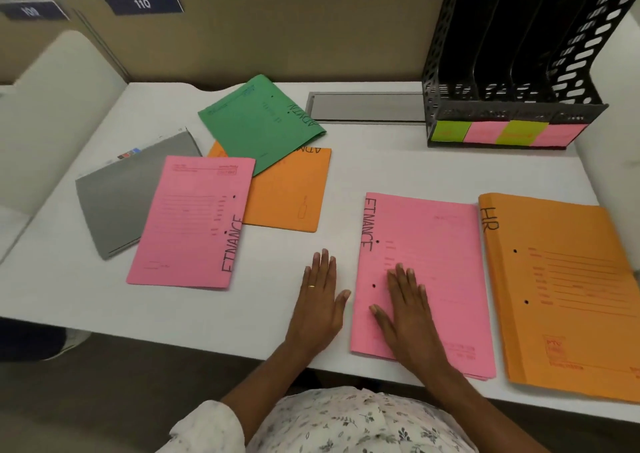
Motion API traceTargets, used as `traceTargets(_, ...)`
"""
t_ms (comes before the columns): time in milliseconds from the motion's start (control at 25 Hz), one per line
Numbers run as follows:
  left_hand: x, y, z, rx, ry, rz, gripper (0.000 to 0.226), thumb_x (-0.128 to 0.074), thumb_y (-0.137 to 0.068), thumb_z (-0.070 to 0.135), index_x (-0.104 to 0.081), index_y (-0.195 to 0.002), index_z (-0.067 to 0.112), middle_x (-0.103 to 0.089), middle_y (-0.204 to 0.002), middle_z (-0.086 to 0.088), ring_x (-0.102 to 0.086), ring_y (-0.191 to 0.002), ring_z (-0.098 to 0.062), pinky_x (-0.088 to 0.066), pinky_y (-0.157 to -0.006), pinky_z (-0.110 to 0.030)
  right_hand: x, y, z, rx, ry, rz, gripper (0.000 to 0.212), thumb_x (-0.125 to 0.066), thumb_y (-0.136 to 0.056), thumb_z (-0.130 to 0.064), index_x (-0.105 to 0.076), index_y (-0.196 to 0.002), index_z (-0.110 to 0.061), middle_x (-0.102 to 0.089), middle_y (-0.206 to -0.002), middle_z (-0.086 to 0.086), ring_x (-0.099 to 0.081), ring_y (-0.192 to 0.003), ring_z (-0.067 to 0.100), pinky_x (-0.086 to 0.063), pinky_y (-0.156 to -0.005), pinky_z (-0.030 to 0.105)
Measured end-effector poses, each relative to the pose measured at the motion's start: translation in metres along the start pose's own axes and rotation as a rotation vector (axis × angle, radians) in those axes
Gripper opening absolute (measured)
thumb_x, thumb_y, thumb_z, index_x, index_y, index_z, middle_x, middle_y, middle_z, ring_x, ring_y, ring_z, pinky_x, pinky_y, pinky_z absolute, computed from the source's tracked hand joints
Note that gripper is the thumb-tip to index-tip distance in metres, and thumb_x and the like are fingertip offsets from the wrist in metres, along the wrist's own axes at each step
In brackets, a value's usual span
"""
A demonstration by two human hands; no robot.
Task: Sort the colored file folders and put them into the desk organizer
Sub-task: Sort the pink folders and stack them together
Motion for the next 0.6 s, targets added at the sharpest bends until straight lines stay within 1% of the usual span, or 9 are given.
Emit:
traceTargets(80,0.02,0.005,-0.037,0.099,0.006,0.05,0.072,-0.032,-0.106,0.046,0.003,-0.161,0.015,0.017,-0.168,-0.002,0.017,-0.155,-0.015,0.011,-0.125,-0.035,-0.003,-0.017,-0.033,0.064,-0.07,0.0,0.079,-0.025,-0.1,-0.062,-0.006,-0.162,-0.016,0.009,-0.17,0.001,0.013,-0.156,0.015,-0.003,-0.127,0.038)
traceTargets(160,0.042,0.011,-0.08,0.19,-0.015,0.116,0.074,-0.03,-0.104,0.05,0.003,-0.161,0.016,0.016,-0.168,-0.002,0.016,-0.155,-0.017,0.011,-0.125,-0.037,-0.006,-0.033,-0.072,0.13,-0.156,-0.009,0.074,-0.036,-0.103,-0.058,-0.013,-0.162,-0.019,0.002,-0.17,-0.004,0.009,-0.156,0.01,-0.004,-0.126,0.032)
traceTargets(200,0.053,0.014,-0.102,0.232,-0.029,0.147,0.076,-0.031,-0.103,0.052,0.002,-0.161,0.015,0.013,-0.169,-0.003,0.014,-0.156,-0.019,0.01,-0.124,-0.038,-0.008,-0.041,-0.092,0.156,-0.21,-0.023,0.072,-0.041,-0.103,-0.054,-0.016,-0.161,-0.02,-0.002,-0.17,-0.006,0.005,-0.157,0.009,-0.006,-0.125,0.03)
traceTargets(280,0.075,0.021,-0.149,0.321,-0.033,0.189,0.079,-0.031,-0.101,0.054,0.002,-0.161,0.013,0.01,-0.169,-0.006,0.011,-0.156,-0.023,0.008,-0.125,-0.042,-0.015,-0.06,-0.13,0.164,-0.341,-0.084,0.069,-0.047,-0.103,-0.05,-0.021,-0.16,-0.022,-0.015,-0.169,-0.006,-0.01,-0.156,0.01,-0.014,-0.126,0.03)
traceTargets(360,0.099,0.03,-0.202,0.416,-0.005,0.202,0.083,-0.031,-0.1,0.056,0.002,-0.16,0.01,0.008,-0.169,-0.01,0.01,-0.156,-0.027,0.004,-0.126,-0.048,-0.03,-0.079,-0.171,0.12,-0.476,-0.157,0.068,-0.05,-0.102,-0.048,-0.026,-0.158,-0.021,-0.026,-0.166,-0.004,-0.026,-0.152,0.013,-0.025,-0.124,0.033)
traceTargets(440,0.121,0.038,-0.254,0.523,0.027,0.197,0.086,-0.036,-0.1,0.057,-0.001,-0.16,0.007,0.005,-0.169,-0.014,0.008,-0.156,-0.031,0.002,-0.125,-0.053,-0.045,-0.098,-0.207,0.042,-0.596,-0.203,0.068,-0.054,-0.1,-0.047,-0.029,-0.157,-0.019,-0.032,-0.163,-0.001,-0.038,-0.146,0.017,-0.036,-0.115,0.03)
traceTargets(520,0.141,0.047,-0.299,0.636,0.045,0.185,0.088,-0.045,-0.099,0.056,-0.006,-0.16,0.005,-0.001,-0.168,-0.017,0.002,-0.156,-0.036,-0.002,-0.124,-0.057,-0.06,-0.118,-0.238,-0.053,-0.686,-0.249,0.069,-0.056,-0.1,-0.046,-0.03,-0.157,-0.017,-0.036,-0.162,0.001,-0.046,-0.141,0.019,-0.039,-0.106,0.027)
traceTargets(560,0.149,0.051,-0.319,0.669,0.061,0.18,0.09,-0.05,-0.098,0.055,-0.009,-0.159,0.004,-0.007,-0.168,-0.018,-0.005,-0.155,-0.038,-0.008,-0.123,-0.059,-0.068,-0.126,-0.251,-0.097,-0.717,-0.273,0.069,-0.056,-0.099,-0.046,-0.03,-0.156,-0.016,-0.037,-0.161,0.002,-0.048,-0.138,0.02,-0.04,-0.102,0.028)
traceTargets(600,0.156,0.053,-0.334,0.678,0.089,0.176,0.089,-0.054,-0.096,0.053,-0.013,-0.158,0.004,-0.015,-0.166,-0.02,-0.015,-0.153,-0.04,-0.018,-0.121,-0.06,-0.075,-0.133,-0.263,-0.134,-0.751,-0.295,0.068,-0.057,-0.099,-0.045,-0.032,-0.155,-0.016,-0.039,-0.16,0.003,-0.051,-0.135,0.02,-0.042,-0.1,0.029)
Point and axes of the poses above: each hand's wrist, its own y-axis away from the middle knuckle, its own x-axis out of the back of the hand, z = x × y, the point moved 5 cm from there along -y, towards the middle knuckle
